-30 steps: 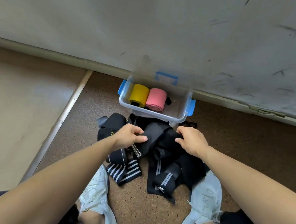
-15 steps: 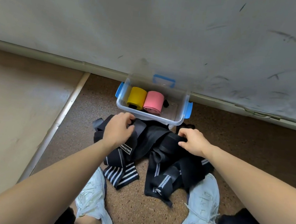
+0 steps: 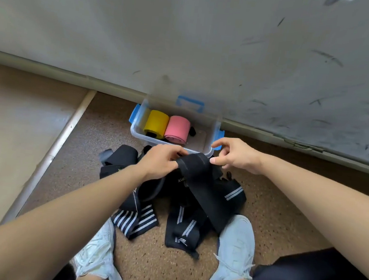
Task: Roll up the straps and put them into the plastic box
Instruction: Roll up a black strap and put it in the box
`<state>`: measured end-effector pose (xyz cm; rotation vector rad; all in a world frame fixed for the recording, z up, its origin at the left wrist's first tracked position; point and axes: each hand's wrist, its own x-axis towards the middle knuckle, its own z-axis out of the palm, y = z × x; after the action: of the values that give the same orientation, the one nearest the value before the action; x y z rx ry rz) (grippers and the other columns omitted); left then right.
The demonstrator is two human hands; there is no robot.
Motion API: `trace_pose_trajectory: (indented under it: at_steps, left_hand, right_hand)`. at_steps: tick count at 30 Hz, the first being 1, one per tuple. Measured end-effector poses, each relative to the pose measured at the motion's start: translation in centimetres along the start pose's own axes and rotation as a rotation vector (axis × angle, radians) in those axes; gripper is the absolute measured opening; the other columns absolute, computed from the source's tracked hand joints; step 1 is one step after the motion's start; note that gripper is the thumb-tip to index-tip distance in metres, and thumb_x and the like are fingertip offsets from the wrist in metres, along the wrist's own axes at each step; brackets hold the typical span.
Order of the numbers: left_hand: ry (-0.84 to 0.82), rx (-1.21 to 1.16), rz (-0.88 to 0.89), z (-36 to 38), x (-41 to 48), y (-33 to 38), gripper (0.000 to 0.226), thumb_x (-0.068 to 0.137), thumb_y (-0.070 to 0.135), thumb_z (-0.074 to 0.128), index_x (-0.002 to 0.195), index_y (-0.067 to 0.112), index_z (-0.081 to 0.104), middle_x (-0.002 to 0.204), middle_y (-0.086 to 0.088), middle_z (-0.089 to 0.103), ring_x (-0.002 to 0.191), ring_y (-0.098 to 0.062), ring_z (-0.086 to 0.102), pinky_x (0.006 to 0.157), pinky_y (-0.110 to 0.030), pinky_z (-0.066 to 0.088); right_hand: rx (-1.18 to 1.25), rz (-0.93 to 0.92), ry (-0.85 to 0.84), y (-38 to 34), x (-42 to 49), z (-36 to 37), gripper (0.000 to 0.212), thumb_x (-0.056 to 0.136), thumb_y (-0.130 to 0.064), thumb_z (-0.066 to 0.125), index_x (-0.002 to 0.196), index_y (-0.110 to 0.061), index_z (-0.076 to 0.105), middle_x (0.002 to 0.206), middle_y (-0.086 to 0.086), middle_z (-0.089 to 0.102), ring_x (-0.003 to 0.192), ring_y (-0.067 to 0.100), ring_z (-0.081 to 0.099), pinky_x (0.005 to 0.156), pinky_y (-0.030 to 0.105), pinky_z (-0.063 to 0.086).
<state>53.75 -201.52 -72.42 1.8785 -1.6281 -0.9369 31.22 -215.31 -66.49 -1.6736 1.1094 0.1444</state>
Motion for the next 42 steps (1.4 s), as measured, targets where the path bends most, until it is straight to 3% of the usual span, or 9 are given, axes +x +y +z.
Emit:
trace_pose_trajectory:
  at_steps: [4,10,17,21,25,28,31,36,42]
  left_hand:
    - [0.131,0.148,-0.031,-1.4,0.9,1.2,0.021,0.088,0.036,0.072,0.108,0.036,0.076,0.093,0.017,0.073,0.09,-0.009,0.067,0.074,-0.031,0.05]
    - [0.176,0.048,0.039,-2.1,0.4,1.1,0.025,0.085,0.023,0.074,0.108,0.032,0.077,0.095,0.016,0.077,0.088,-0.001,0.071,0.083,-0.036,0.059]
    - [0.229,-0.044,0.072,-2.5,-0.8,1.5,0.024,0.09,0.036,0.078,0.111,0.028,0.076,0.095,0.014,0.078,0.084,0.0,0.071,0.082,-0.035,0.059]
    - [0.108,-0.003,0.147,-2.7,-0.5,3.0,0.065,0.077,0.062,0.077,0.134,0.035,0.063,0.13,0.019,0.067,0.115,0.002,0.062,0.099,-0.033,0.054]
    - [-0.101,0.07,0.248,-2.3,0.2,5.3,0.099,0.065,0.073,0.08,0.149,0.033,0.046,0.146,0.011,0.056,0.13,-0.008,0.054,0.107,-0.031,0.046]
    - [0.041,0.047,0.184,-2.8,0.4,5.3,0.061,0.073,0.067,0.076,0.123,0.032,0.069,0.107,0.015,0.074,0.101,-0.003,0.068,0.09,-0.034,0.057]
    - [0.226,0.093,0.158,-4.5,0.6,4.3,0.018,0.089,0.042,0.073,0.093,0.027,0.081,0.076,0.018,0.071,0.073,-0.001,0.066,0.072,-0.035,0.057]
    - [0.029,0.023,0.153,-4.9,0.4,5.1,0.012,0.091,0.033,0.077,0.091,0.021,0.081,0.089,0.01,0.076,0.085,-0.006,0.07,0.077,-0.029,0.056]
    - [-0.185,0.232,0.176,-0.3,-0.9,5.0,0.045,0.09,0.047,0.073,0.13,0.028,0.069,0.13,0.011,0.068,0.122,-0.008,0.06,0.104,-0.036,0.05]
  right_hand:
    - [-0.052,0.038,-0.068,0.9,-0.6,0.2,0.041,0.086,-0.023,0.083,0.122,-0.011,0.068,0.104,0.008,0.07,0.09,0.018,0.067,0.076,0.029,0.057]
    - [0.022,0.018,-0.16,0.8,-0.5,2.2,0.018,0.095,-0.018,0.072,0.111,-0.009,0.074,0.114,0.015,0.075,0.102,0.041,0.069,0.082,0.04,0.048]
    - [0.007,-0.119,0.053,-0.9,-0.5,0.1,0.007,0.092,-0.013,0.074,0.099,-0.014,0.073,0.098,0.002,0.076,0.093,0.017,0.071,0.092,0.038,0.055]
    - [-0.079,-0.141,-0.07,-2.0,-1.2,-0.5,0.027,0.092,-0.008,0.072,0.119,-0.012,0.072,0.111,0.009,0.077,0.107,0.028,0.072,0.098,0.042,0.057]
    - [-0.008,-0.148,-0.134,-4.1,-1.8,-1.0,0.019,0.091,-0.008,0.074,0.11,-0.008,0.074,0.101,0.011,0.077,0.09,0.021,0.072,0.09,0.035,0.056]
    - [0.056,-0.118,-0.024,-4.3,-1.8,-1.5,0.021,0.088,-0.012,0.079,0.104,-0.006,0.067,0.086,0.009,0.071,0.079,0.018,0.063,0.079,0.033,0.05]
    - [0.112,-0.029,-0.073,-2.9,-1.9,-1.8,0.023,0.091,-0.013,0.076,0.108,-0.008,0.06,0.096,0.016,0.074,0.081,0.02,0.067,0.077,0.032,0.052]
    - [-0.235,0.046,-0.117,0.2,-1.3,-0.9,0.025,0.085,-0.02,0.081,0.107,-0.012,0.072,0.103,0.003,0.072,0.096,0.021,0.067,0.086,0.032,0.053]
    - [-0.619,0.218,-0.292,4.2,-1.6,0.7,0.052,0.087,-0.027,0.08,0.134,-0.017,0.062,0.131,0.001,0.062,0.118,0.023,0.061,0.096,0.031,0.051]
